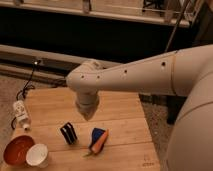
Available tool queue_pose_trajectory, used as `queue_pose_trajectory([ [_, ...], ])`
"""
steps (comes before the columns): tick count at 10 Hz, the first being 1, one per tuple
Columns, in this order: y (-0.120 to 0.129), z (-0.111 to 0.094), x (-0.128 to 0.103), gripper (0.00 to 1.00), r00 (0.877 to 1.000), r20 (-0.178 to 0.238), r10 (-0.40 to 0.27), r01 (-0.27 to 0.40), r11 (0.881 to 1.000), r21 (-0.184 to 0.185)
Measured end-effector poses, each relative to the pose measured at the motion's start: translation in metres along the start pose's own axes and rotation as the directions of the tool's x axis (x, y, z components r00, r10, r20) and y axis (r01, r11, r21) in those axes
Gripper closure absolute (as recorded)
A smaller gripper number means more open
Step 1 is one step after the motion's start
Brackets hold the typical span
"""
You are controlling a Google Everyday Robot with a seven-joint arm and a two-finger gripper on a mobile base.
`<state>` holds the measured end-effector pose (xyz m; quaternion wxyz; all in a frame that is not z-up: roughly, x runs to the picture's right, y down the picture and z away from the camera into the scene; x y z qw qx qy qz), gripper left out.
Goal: Knock the eraser over
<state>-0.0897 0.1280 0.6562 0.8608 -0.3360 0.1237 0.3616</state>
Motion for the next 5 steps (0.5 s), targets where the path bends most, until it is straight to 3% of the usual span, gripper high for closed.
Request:
queue_pose_trajectory([
  [2,0.015,0.007,-0.008,1.0,0.995,-0.069,-0.077,0.076,0.997,-0.013],
  [3,0.028,0.019,-0.018,1.0,0.984,-0.122,-0.128,0.126,0.992,-0.029],
  [5,0.047,0.048,-0.03,1.0,0.95,-0.237,-0.204,0.197,0.979,-0.055],
])
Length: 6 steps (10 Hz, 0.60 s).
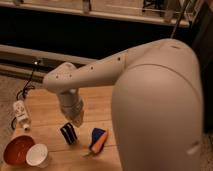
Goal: Knock the eraser over
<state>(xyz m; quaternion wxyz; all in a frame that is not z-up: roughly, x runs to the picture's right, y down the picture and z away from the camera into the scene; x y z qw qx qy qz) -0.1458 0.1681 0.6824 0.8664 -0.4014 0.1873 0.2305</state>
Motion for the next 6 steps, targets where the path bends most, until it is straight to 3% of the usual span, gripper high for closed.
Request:
queue_pose_trajectory([
  [2,0.015,0.024,-0.017,1.0,0.989,-0.126,-0.077,0.076,0.997,-0.013],
  [3,0.019,0.03,-0.025,1.0,0.983,-0.153,-0.1,0.098,0.995,-0.023],
  [4,0.026,0.035,-0.039,1.0,0.977,-0.169,-0.131,0.127,0.991,-0.034],
  [5,0.033,0.036,-0.056,1.0,0.976,-0.158,-0.151,0.146,0.988,-0.041],
  [6,0.034,0.032,-0.082,1.0,0.984,-0.102,-0.145,0.142,0.989,-0.039],
])
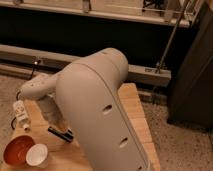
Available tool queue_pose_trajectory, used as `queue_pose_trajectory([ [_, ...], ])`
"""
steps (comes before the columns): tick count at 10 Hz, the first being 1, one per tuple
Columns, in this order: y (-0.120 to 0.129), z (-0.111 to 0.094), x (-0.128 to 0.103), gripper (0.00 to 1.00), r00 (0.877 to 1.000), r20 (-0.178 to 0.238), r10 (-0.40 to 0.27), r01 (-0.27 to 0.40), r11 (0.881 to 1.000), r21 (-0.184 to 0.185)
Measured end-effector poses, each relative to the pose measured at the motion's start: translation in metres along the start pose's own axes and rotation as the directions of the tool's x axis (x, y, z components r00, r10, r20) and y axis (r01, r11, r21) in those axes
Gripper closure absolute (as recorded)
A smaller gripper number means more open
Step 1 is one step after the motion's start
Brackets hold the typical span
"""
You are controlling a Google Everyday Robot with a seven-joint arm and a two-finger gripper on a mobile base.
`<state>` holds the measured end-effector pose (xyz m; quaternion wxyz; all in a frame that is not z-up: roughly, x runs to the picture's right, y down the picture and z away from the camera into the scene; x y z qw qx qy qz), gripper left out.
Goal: Knock the eraser over
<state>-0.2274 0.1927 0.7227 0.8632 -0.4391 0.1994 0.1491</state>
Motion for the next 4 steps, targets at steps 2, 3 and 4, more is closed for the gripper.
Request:
queue_pose_trajectory([
  [2,-0.016,-0.022,-0.03,1.0,0.986,0.151,0.066,-0.07,0.997,0.019],
  [3,-0.032,-0.037,-0.036,0.96,0.962,0.243,0.126,-0.137,0.99,0.031],
  [4,-0.051,-0.052,-0.038,0.94,0.925,0.331,0.184,-0.207,0.978,0.034],
])
